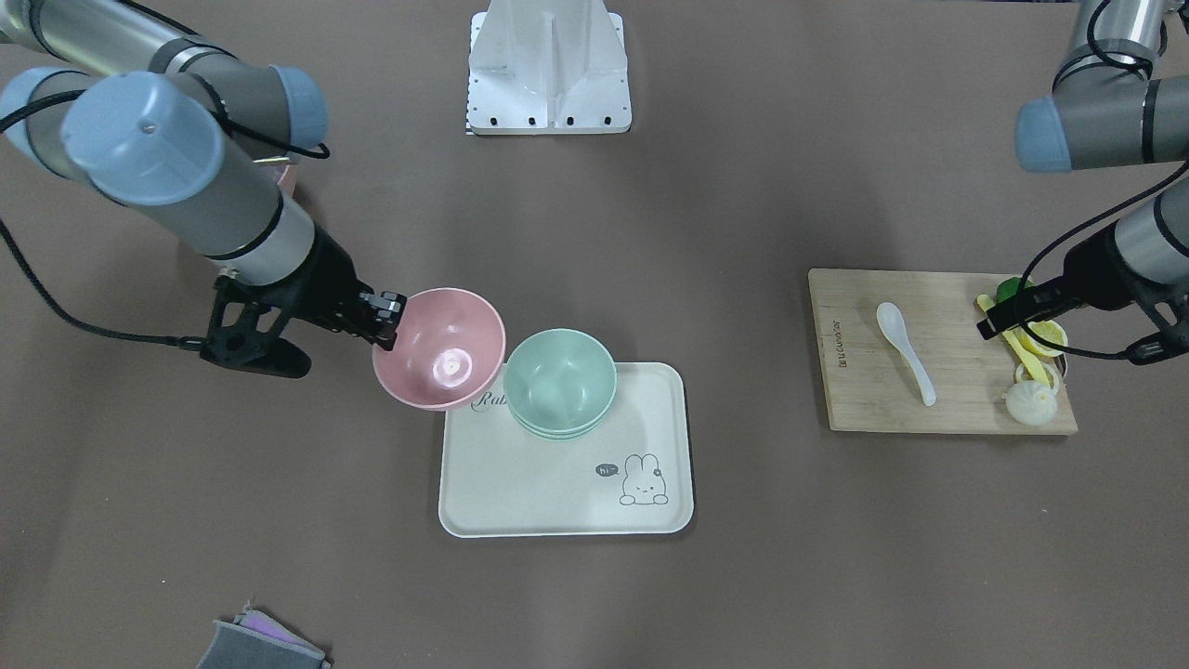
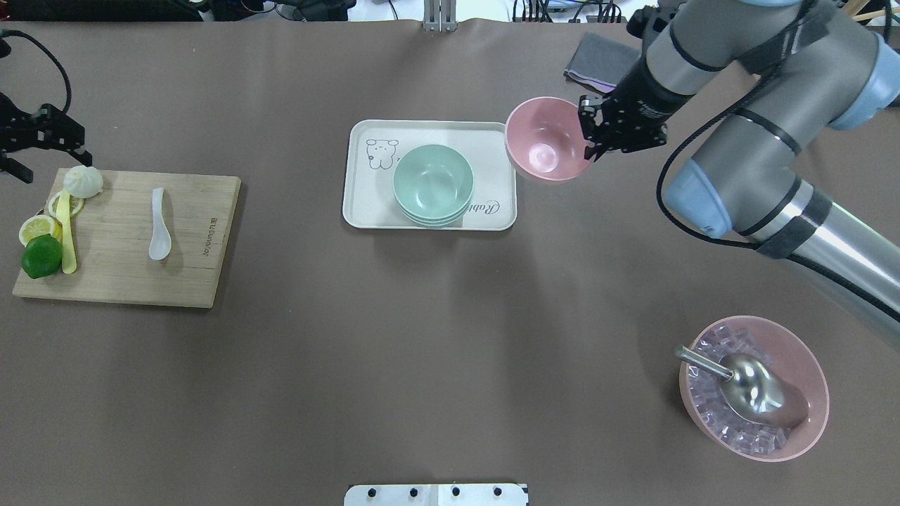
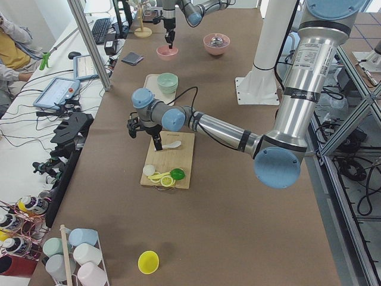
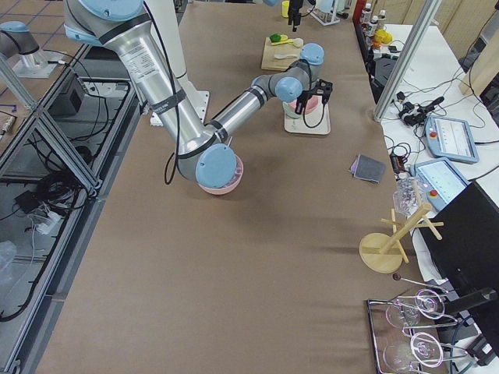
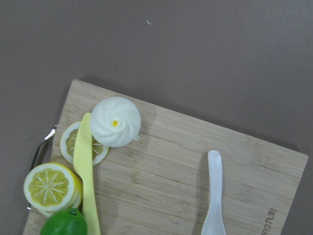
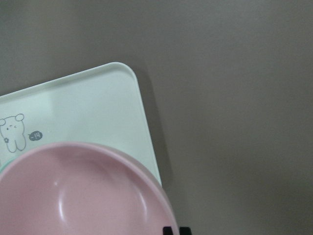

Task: Stack pink bowl on green and place spoon
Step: 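Carry the pink bowl over the green bowl while left gripper reaches for spoon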

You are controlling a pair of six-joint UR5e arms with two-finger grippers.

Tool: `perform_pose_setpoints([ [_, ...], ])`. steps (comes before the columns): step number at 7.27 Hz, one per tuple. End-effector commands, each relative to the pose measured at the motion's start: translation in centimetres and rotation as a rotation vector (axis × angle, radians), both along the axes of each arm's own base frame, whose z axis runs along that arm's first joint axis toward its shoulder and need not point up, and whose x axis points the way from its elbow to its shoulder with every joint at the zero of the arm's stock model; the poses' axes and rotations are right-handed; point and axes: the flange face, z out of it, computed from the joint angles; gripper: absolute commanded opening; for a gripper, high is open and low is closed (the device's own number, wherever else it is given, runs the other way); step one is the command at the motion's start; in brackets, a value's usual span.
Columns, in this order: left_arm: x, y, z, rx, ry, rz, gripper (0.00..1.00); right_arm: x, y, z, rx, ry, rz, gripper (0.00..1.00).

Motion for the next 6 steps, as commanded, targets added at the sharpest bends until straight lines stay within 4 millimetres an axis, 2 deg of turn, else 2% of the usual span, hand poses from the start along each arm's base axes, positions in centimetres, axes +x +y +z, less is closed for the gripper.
perform_pose_setpoints([
  [1, 3.6, -0.2, -0.8, -0.010, -0.047, -0.011, 0.93, -5.4, 1.5, -3.5, -0.011, 0.013, 0.047, 0.00],
  [2, 5.2, -0.3, -0.6, -0.009, -0.053, 0.004, 0.93, -6.8, 1.6, -3.0, 0.010, 0.001, 0.044, 0.00],
  [4, 5.9, -0.9, 1.0, -0.014, -0.052, -0.004, 0.92, -9.7, 1.2, -2.2, 0.004, -0.057, 0.089, 0.00],
  [6, 6.2, -1.1, 2.3, -0.003, -0.045, -0.002, 0.92, -10.4, 1.4, -2.5, 0.004, -0.060, 0.092, 0.00],
])
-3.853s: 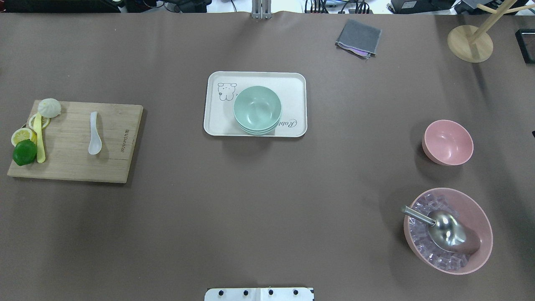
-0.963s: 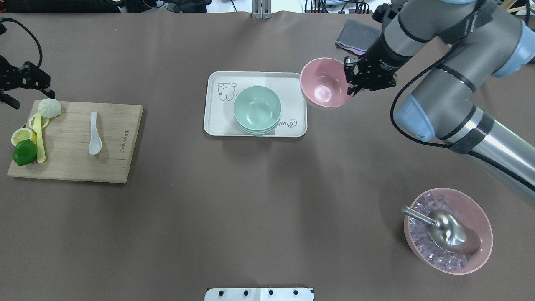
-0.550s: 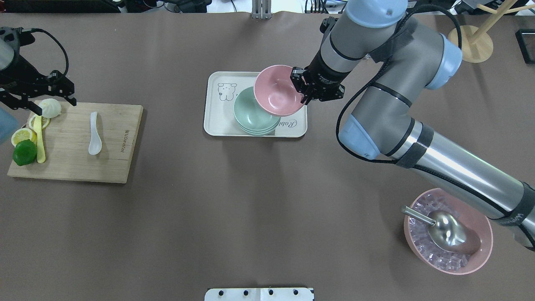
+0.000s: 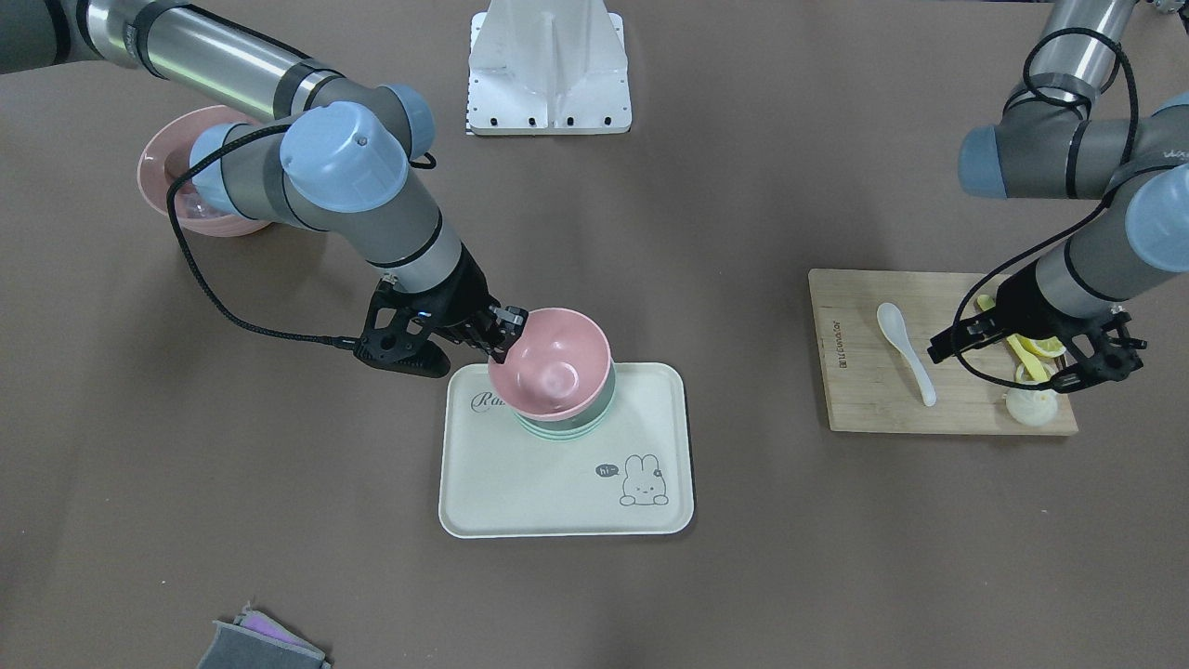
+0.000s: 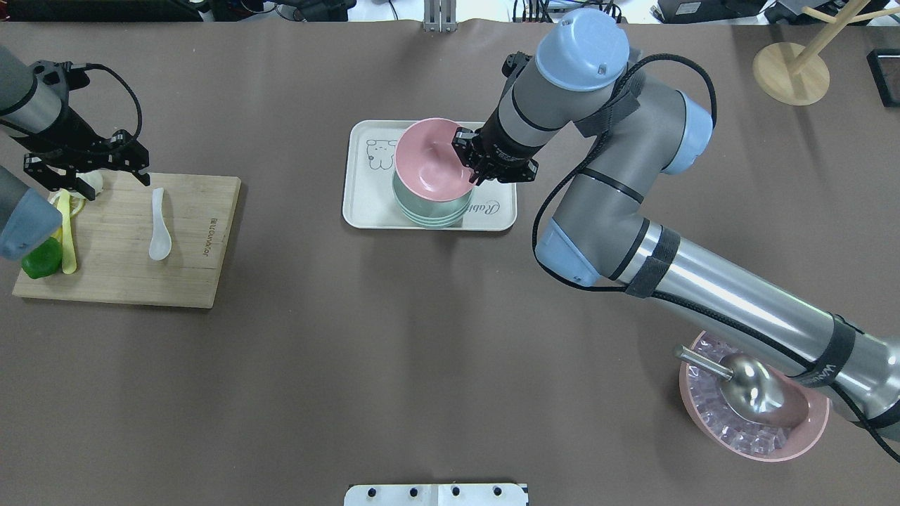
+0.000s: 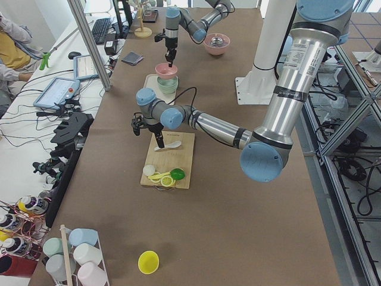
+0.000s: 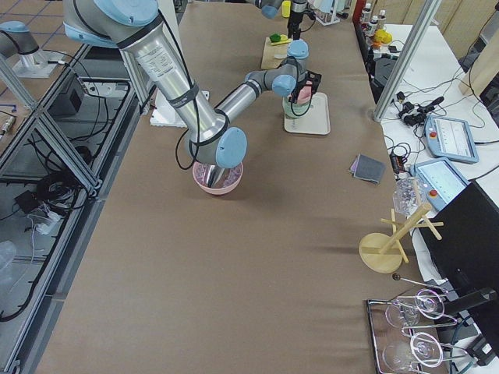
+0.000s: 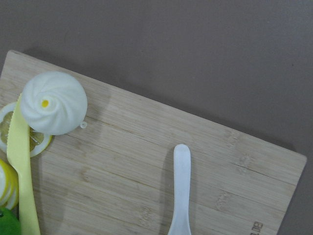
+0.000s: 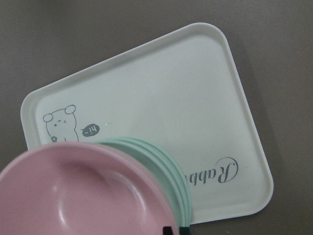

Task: Stack pink bowl on green and place spoon
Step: 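Lower pink bowl into green bowl while left gripper grasps white spoon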

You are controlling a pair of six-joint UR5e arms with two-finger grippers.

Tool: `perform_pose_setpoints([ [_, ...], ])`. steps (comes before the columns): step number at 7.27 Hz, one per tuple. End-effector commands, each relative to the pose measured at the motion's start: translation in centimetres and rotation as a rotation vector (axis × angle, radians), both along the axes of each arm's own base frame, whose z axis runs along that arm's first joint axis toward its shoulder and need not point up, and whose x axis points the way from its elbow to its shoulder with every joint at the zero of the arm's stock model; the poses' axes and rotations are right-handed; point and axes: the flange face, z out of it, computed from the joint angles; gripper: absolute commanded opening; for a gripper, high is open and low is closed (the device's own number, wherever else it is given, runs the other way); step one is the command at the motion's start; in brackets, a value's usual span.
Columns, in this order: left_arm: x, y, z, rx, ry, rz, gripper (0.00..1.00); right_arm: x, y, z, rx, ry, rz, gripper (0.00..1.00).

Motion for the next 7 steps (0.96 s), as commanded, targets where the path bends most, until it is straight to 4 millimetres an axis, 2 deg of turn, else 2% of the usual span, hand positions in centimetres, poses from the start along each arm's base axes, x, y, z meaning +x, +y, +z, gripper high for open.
perform_pose_setpoints([
  [1, 0.8, 0.0, 0.9, -0.010, 0.002, -0.005, 0.90, -0.9, 0.2, 0.2, -0.006, -0.002, 0.002, 0.00],
  [5, 1.9, -0.1, 2.6, -0.010, 0.010, -0.006, 0.85, -1.2, 0.5, 0.3, -0.004, -0.001, -0.002, 0.00],
  [7, 3.3, 0.5, 2.6, -0.036, 0.011, -0.012, 0.74, -1.4, 0.6, 0.5, -0.006, 0.003, -0.006, 0.00],
])
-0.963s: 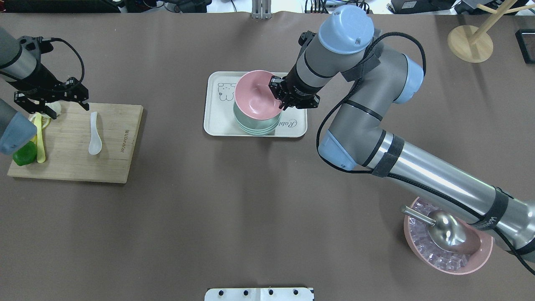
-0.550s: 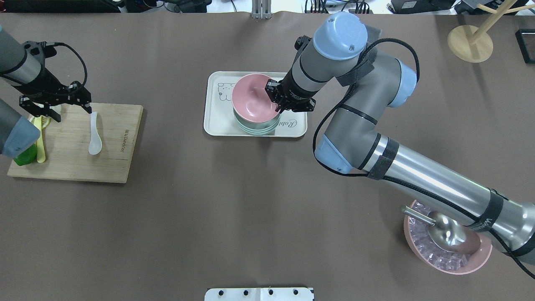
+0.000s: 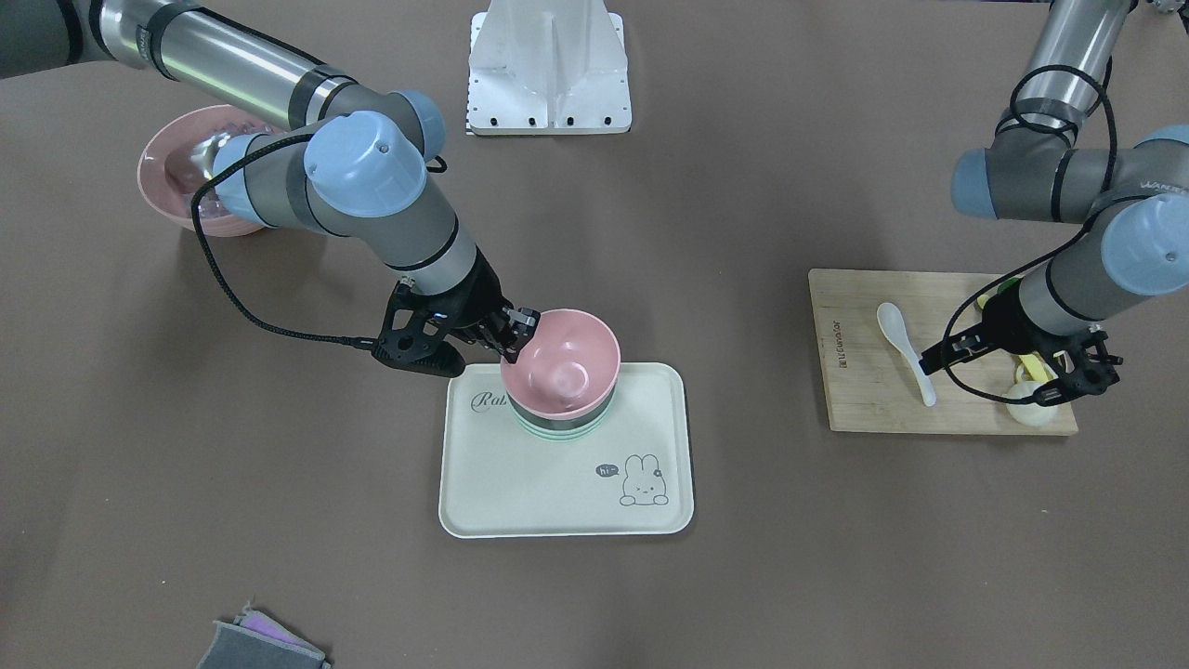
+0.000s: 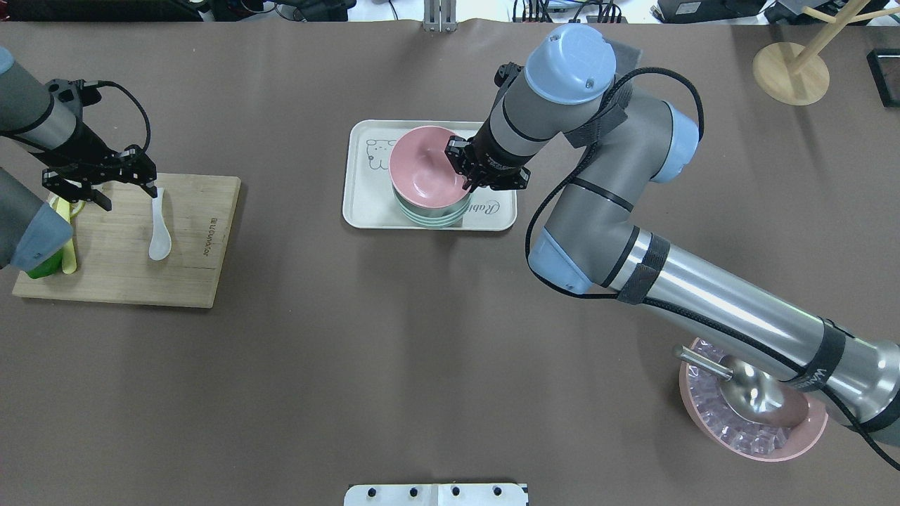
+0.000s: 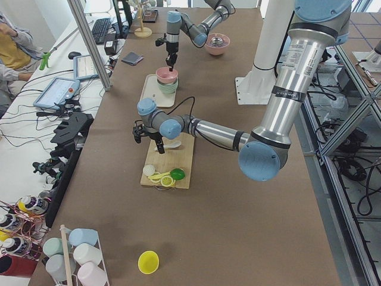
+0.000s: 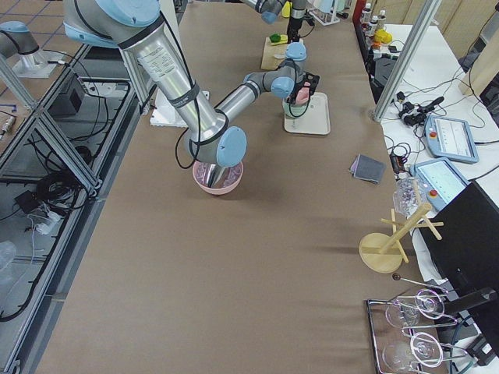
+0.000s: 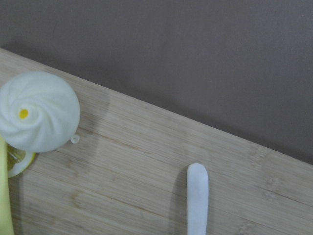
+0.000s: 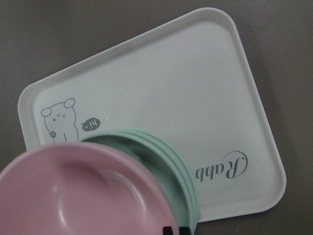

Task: Stack pink bowl on green and place spoon
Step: 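Lower pink bowl into green bowl while left gripper grasps white spoon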

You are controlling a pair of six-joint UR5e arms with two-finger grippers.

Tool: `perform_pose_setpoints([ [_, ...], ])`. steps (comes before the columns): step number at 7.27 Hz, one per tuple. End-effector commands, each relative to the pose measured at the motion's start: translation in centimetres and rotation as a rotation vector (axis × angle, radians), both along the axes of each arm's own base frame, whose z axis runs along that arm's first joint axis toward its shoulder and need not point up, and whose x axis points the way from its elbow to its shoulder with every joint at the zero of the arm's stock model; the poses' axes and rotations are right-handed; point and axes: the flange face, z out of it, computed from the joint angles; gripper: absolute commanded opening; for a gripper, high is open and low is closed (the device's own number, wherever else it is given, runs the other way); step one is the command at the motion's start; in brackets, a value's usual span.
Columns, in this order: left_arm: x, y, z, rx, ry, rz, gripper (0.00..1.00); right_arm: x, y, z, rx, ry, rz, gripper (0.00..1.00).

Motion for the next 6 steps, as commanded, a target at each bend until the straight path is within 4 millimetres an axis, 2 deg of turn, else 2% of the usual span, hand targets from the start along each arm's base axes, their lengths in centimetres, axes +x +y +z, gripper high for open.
perform_pose_setpoints([
  [1, 1.7, 0.6, 0.0, -0.001, -0.010, -0.012, 0.71, -0.2, 0.0, 0.2, -0.002, 0.004, -0.002, 0.00],
  [2, 2.6, 0.9, 0.0, -0.006, -0.022, -0.018, 0.69, -0.1, 0.1, 0.2, 0.000, 0.003, -0.003, 0.00],
  [3, 2.7, 0.9, -0.2, -0.006, -0.020, -0.020, 0.56, -0.1, 0.1, 0.2, 0.000, 0.003, -0.003, 0.18],
  [4, 2.8, 0.9, -0.2, -0.016, -0.022, -0.026, 0.51, -0.1, 0.1, 0.4, -0.002, 0.004, -0.002, 0.73],
  [5, 3.0, 1.0, -0.2, -0.022, -0.021, -0.028, 0.43, 0.0, 0.2, 0.5, -0.002, 0.004, -0.002, 1.00],
  [6, 3.3, 1.1, -0.3, -0.029, -0.021, -0.032, 0.35, 0.2, 0.2, 0.3, 0.006, -0.001, -0.005, 1.00],
])
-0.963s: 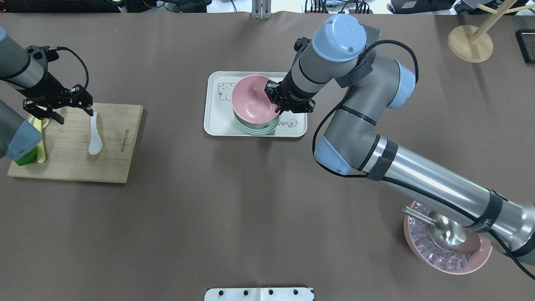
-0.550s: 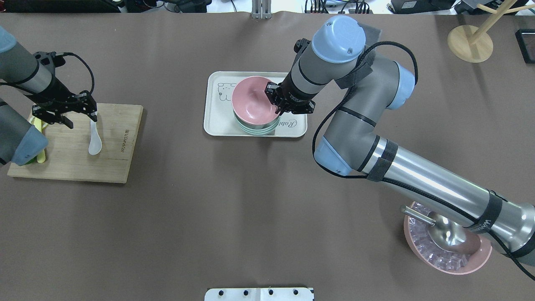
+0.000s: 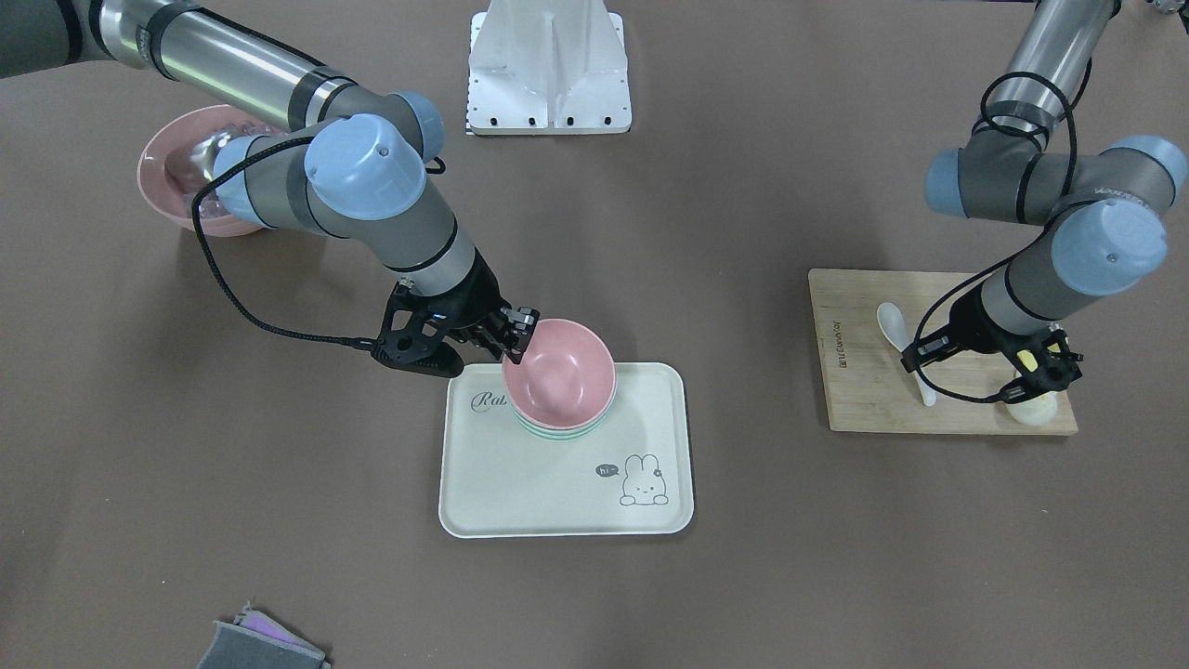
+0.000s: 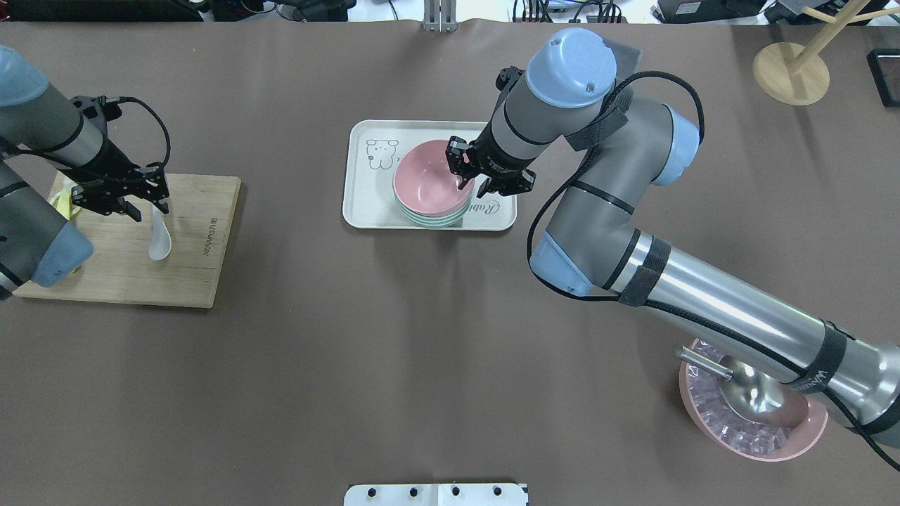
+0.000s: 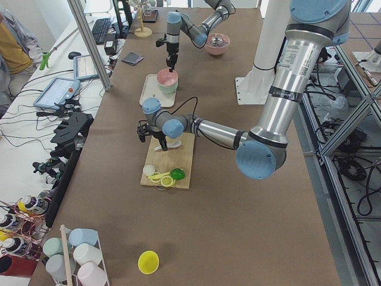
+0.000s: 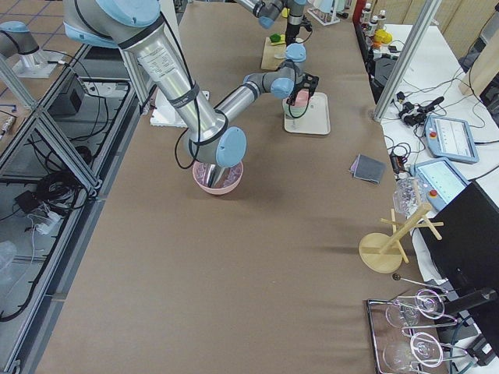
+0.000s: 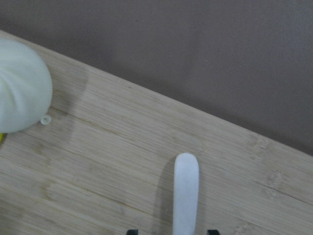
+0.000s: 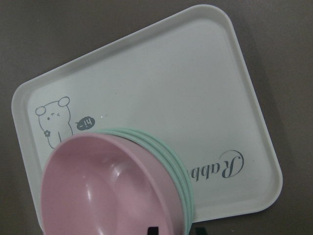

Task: Stack pink bowl on green and place spoon
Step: 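Lower pink bowl into green bowl while left gripper grasps white spoon, then open right gripper to release pink bowl while left gripper lifts spoon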

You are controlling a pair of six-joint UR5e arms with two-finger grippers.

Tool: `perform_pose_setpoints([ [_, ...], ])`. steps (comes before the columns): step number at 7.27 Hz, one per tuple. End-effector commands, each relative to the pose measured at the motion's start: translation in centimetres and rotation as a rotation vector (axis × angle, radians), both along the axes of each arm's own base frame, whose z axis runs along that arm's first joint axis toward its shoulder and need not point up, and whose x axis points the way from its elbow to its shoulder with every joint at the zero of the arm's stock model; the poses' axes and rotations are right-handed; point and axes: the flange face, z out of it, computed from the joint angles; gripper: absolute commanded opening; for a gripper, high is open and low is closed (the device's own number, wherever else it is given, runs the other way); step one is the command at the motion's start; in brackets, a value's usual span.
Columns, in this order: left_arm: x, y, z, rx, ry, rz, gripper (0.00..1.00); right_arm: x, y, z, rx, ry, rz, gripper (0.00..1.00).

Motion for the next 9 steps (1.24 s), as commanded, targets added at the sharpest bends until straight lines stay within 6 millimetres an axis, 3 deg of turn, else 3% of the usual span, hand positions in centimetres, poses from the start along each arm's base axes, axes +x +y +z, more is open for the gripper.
perform_pose_setpoints([
  [1, 0.5, 0.1, -0.3, -0.005, 0.003, -0.003, 0.35, 0.4, 0.1, -0.2, 0.011, -0.007, -0.001, 1.00],
  [7, 0.8, 0.0, 0.0, -0.011, -0.003, -0.001, 0.35, 1.4, 0.8, 0.1, 0.012, -0.016, -0.002, 1.00],
  [8, 0.8, 0.0, 0.3, -0.015, -0.005, -0.001, 0.27, 1.5, 0.8, -0.1, 0.011, -0.020, 0.000, 1.00],
  [9, 0.8, 0.0, 0.1, -0.015, -0.003, -0.002, 0.00, 1.8, 0.9, -0.3, 0.011, -0.025, 0.000, 1.00],
])
